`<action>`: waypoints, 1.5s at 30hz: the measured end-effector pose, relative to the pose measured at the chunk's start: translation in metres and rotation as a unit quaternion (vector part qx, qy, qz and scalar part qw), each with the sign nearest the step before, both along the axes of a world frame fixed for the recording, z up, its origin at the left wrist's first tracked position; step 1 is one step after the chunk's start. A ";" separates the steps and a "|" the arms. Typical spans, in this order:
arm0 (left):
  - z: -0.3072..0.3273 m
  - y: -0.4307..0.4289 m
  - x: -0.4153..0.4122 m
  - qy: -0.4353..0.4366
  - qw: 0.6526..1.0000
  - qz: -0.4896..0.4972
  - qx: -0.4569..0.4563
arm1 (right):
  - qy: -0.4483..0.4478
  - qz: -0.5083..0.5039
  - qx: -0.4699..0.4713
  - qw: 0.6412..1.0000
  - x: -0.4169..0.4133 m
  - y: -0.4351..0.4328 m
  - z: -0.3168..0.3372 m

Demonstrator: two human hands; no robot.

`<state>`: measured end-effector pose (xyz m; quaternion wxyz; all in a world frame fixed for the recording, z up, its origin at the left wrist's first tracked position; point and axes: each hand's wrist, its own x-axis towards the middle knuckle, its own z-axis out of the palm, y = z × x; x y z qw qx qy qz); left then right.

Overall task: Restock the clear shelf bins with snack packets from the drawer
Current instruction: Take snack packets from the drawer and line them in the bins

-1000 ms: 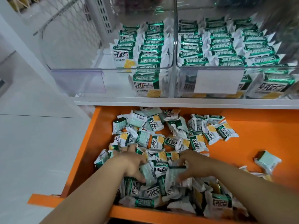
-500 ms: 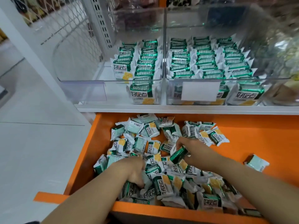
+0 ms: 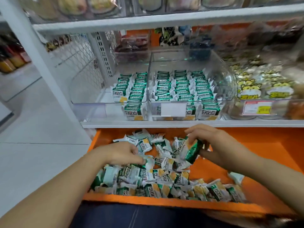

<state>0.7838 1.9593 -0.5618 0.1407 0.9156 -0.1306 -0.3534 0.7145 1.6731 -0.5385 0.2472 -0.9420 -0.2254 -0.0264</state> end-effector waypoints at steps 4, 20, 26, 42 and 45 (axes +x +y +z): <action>0.029 -0.027 -0.017 0.089 0.955 0.121 -0.257 | -0.002 -0.041 0.101 0.994 -0.011 -0.011 0.012; -0.006 -0.097 -0.018 0.177 0.804 0.290 -0.487 | 0.137 -0.139 0.496 0.846 0.001 -0.017 0.009; -0.010 -0.096 -0.021 0.042 0.906 0.137 -0.398 | 0.177 -0.155 0.476 0.847 0.003 -0.010 0.004; -0.003 -0.097 -0.025 -0.005 0.879 0.230 -0.419 | 0.265 -0.163 0.578 0.754 0.010 -0.019 0.010; -0.005 -0.101 -0.025 0.038 0.847 0.264 -0.459 | 0.270 -0.145 0.565 0.766 0.008 -0.010 0.005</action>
